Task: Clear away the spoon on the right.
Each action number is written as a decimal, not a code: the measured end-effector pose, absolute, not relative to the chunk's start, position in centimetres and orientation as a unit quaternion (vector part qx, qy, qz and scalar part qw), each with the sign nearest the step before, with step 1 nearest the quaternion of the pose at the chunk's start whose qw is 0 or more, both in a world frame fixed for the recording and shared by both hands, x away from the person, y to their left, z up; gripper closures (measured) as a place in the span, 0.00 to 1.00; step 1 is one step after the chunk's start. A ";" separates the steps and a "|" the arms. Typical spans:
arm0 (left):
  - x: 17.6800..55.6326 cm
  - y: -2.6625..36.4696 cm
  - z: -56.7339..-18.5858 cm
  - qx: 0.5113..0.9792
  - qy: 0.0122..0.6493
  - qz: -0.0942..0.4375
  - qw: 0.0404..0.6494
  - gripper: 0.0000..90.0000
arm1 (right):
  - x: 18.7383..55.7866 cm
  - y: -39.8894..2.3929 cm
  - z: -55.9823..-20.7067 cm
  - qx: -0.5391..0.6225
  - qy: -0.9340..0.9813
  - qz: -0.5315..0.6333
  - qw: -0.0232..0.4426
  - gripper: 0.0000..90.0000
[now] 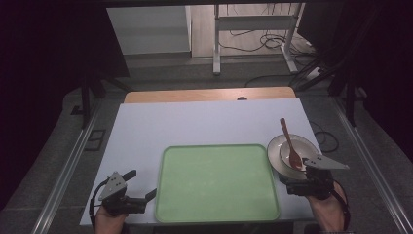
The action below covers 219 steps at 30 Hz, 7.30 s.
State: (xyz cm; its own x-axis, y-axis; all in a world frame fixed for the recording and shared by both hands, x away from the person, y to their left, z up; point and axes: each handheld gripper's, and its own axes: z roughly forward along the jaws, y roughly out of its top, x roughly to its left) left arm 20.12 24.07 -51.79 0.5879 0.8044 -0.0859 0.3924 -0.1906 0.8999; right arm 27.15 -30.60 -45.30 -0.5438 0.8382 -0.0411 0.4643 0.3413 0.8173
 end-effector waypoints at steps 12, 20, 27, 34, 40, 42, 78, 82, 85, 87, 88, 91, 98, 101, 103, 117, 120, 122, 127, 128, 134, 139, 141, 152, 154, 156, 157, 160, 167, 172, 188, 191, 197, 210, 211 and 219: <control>20.1 24.1 -51.8 0.743 0.405 0.209 0.490 0.01 | 29.0 -30.6 -44.1 0.426 0.782 0.390 0.236 0.00; 20.1 24.1 -51.8 0.743 0.405 0.209 0.490 0.01 | 30.2 -30.5 -43.7 0.429 0.784 0.381 0.235 0.00; 20.1 24.1 -51.8 0.745 0.404 0.210 0.488 0.01 | 31.2 -30.5 -43.5 0.429 0.788 0.375 0.235 0.00; 20.1 24.1 -51.8 0.744 0.404 0.208 0.490 0.01 | 32.4 -30.2 -43.1 0.429 0.788 0.371 0.240 0.00; 20.1 24.1 -51.8 0.745 0.403 0.209 0.489 0.01 | 33.4 -30.0 -43.1 0.432 0.791 0.362 0.237 0.00; 20.1 24.1 -51.8 0.745 0.403 0.209 0.489 0.01 | 33.8 -29.9 -43.1 0.434 0.794 0.356 0.233 0.00; 20.2 24.0 -51.8 0.747 0.401 0.208 0.488 0.01 | 40.0 -29.2 -43.0 0.484 0.791 0.292 0.234 0.26; 20.2 24.0 -51.8 0.747 0.401 0.207 0.488 0.01 | 40.6 -29.4 -42.9 0.489 0.793 0.284 0.228 0.36; 20.2 24.0 -51.8 0.747 0.401 0.207 0.488 0.01 | 41.1 -29.5 -42.9 0.491 0.794 0.281 0.223 0.41; 20.2 24.0 -51.8 0.747 0.401 0.207 0.488 0.01 | 41.5 -29.5 -42.9 0.493 0.795 0.278 0.219 0.44; 20.2 24.0 -51.8 0.747 0.401 0.207 0.488 0.01 | 41.6 -29.5 -42.9 0.493 0.795 0.276 0.219 0.46; 20.2 24.1 -51.8 0.747 0.401 0.207 0.488 0.01 | 42.1 -29.4 -43.0 0.493 0.797 0.276 0.213 0.53; 20.2 24.1 -51.8 0.747 0.401 0.207 0.489 0.01 | 42.9 -29.2 -43.0 0.496 0.799 0.268 0.208 0.68; 20.2 24.1 -51.8 0.746 0.402 0.207 0.489 0.01 | 43.0 -29.0 -43.1 0.492 0.803 0.262 0.213 0.82; 20.1 24.1 -51.8 0.746 0.402 0.207 0.489 0.01 | 43.0 -28.9 -43.1 0.489 0.805 0.266 0.203 0.84; 20.1 24.1 -51.8 0.745 0.403 0.208 0.489 0.01 | 42.5 -29.0 -41.7 0.491 0.808 0.272 0.181 0.85; 20.1 24.1 -51.8 0.745 0.403 0.208 0.488 0.01 | 42.3 -28.8 -41.2 0.489 0.810 0.270 0.180 0.85; 20.1 24.1 -51.8 0.745 0.404 0.208 0.489 0.01 | 42.1 -28.7 -40.7 0.488 0.811 0.269 0.178 0.85; 20.1 24.2 -51.8 0.744 0.405 0.209 0.490 0.01 | 41.8 -28.5 -39.5 0.485 0.813 0.270 0.176 0.85; 20.1 24.2 -51.8 0.744 0.405 0.209 0.490 0.01 | 41.7 -28.5 -39.3 0.485 0.813 0.270 0.175 0.85; 20.1 24.1 -51.8 0.744 0.404 0.209 0.489 0.01 | 41.2 -28.2 -38.0 0.481 0.817 0.265 0.175 0.85; 20.1 24.1 -51.8 0.745 0.404 0.209 0.489 0.01 | 40.8 -27.9 -36.9 0.474 0.822 0.262 0.178 0.85; 20.1 24.1 -51.8 0.745 0.404 0.209 0.488 0.01 | 40.6 -27.8 -36.5 0.472 0.823 0.261 0.179 0.85; 20.1 24.1 -51.8 0.745 0.403 0.209 0.488 0.01 | 39.6 -26.6 -35.6 0.467 0.835 0.248 0.152 0.85; 20.1 24.1 -51.8 0.745 0.403 0.209 0.488 0.01 | 39.4 -26.4 -35.7 0.466 0.837 0.248 0.146 0.85; 20.1 24.1 -51.8 0.745 0.404 0.209 0.488 0.01 | 39.2 -26.1 -35.9 0.465 0.839 0.247 0.138 0.85; 20.1 24.1 -51.8 0.745 0.404 0.209 0.488 0.01 | 39.1 -25.9 -36.1 0.463 0.841 0.245 0.135 0.85; 20.2 24.1 -51.8 0.745 0.404 0.209 0.488 0.01 | 38.9 -25.5 -36.4 0.460 0.845 0.240 0.127 0.85; 20.2 24.1 -51.8 0.745 0.404 0.209 0.488 0.01 | 38.3 -24.2 -37.1 0.458 0.851 0.235 0.108 0.85; 20.2 24.1 -51.8 0.746 0.403 0.208 0.488 0.01 | 38.0 -23.4 -37.6 0.455 0.853 0.234 0.098 0.85; 20.2 24.0 -51.8 0.746 0.402 0.206 0.490 0.01 | 37.6 -20.8 -39.9 0.453 0.862 0.216 0.064 0.85; 20.2 24.0 -51.8 0.747 0.401 0.204 0.489 0.01 | 37.6 -20.3 -40.5 0.453 0.864 0.212 0.059 0.85; 20.2 24.0 -51.8 0.746 0.402 0.204 0.490 0.01 | 37.8 -19.3 -41.8 0.453 0.866 0.206 0.045 0.85; 20.2 24.0 -51.8 0.746 0.401 0.204 0.491 0.01 | 38.2 -18.5 -45.3 0.466 0.864 0.190 0.022 0.85; 20.2 24.0 -51.8 0.746 0.401 0.204 0.491 0.01 | 38.2 -18.4 -45.4 0.467 0.864 0.188 0.020 0.85; 20.2 24.0 -51.8 0.746 0.401 0.204 0.491 0.01 | 38.2 -18.3 -47.5 0.466 0.865 0.187 0.016 0.83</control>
